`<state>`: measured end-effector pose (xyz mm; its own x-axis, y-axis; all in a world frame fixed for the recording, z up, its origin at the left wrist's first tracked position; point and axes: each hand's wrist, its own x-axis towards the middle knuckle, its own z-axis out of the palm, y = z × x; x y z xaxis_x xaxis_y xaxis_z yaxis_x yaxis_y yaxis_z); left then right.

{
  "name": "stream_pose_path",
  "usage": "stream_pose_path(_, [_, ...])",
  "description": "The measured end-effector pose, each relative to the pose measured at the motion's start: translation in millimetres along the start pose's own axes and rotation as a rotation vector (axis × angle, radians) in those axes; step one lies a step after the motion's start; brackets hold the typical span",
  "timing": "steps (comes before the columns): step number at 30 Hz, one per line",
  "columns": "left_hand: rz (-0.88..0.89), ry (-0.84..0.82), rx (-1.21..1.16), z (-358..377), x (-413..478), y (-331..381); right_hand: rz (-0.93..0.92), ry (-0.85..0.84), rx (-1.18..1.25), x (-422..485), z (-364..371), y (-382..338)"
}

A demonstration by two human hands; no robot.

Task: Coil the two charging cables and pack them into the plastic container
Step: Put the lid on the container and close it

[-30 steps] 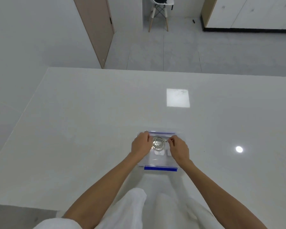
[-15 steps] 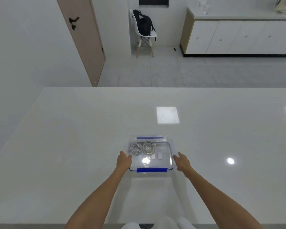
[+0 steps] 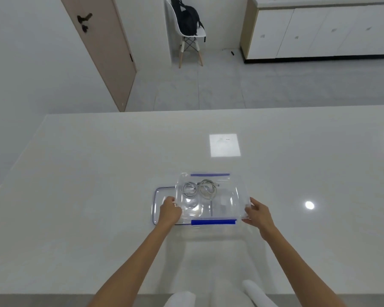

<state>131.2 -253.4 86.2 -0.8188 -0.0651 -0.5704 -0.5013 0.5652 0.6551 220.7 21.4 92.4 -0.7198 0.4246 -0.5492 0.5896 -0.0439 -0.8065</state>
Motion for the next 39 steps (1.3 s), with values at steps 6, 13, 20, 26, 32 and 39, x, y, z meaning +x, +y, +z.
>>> stream_pose_path(6, [-0.047, -0.126, -0.008, 92, -31, 34, 0.062, 0.067, 0.02, 7, -100, 21])
stream_pose_path(13, [-0.113, -0.21, 0.014, 166, -43, 34, 0.137, 0.027, 0.007, 21, -163, 54])
stream_pose_path(20, [-0.155, -0.224, -0.028, 165, -40, 31, 0.233, 0.053, -0.119, 26, -158, 57])
stream_pose_path(26, [-0.107, 0.051, -0.048, 88, -15, 9, -0.21, 0.418, -0.47, 5, -73, 8])
stream_pose_path(32, [-0.218, 0.224, 0.049, -30, 50, -40, -0.064, -0.174, -0.451, 18, 124, -36])
stream_pose_path(39, [-0.289, -0.091, 0.157, -73, 109, -81, 0.396, 0.149, -0.53, 58, 205, -21])
